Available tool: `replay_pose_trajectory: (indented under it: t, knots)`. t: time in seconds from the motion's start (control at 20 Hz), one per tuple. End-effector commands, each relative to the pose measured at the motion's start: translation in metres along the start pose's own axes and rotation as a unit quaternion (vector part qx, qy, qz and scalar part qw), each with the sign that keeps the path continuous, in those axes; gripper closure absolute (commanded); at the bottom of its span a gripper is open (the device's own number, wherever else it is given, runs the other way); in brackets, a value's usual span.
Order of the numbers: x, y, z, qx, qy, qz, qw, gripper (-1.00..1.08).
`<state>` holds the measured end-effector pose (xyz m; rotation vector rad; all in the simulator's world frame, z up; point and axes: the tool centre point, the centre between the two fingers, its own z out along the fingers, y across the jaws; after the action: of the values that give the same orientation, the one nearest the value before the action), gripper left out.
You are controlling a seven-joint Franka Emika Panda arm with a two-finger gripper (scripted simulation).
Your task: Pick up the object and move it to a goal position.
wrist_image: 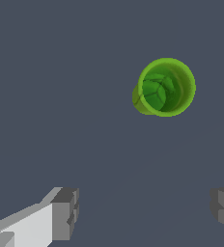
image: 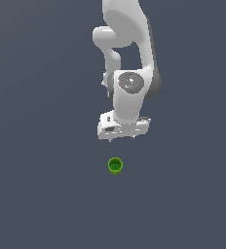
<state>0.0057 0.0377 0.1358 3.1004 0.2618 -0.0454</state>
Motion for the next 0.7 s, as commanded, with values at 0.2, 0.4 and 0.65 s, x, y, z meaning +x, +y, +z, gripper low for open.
replay_pose_trajectory:
  t: [0.2, 0.4, 0.65]
  knots:
    - [0.027, 0.011, 0.01, 0.003, 0.004, -0.037, 0.9993, -0.92]
    - [0.048, 0.02, 0.019, 0.006, 0.008, -0.068, 0.9976, -0.92]
    - [0.067, 0.03, 0.03, 0.009, 0.013, -0.099, 0.995, -0.92]
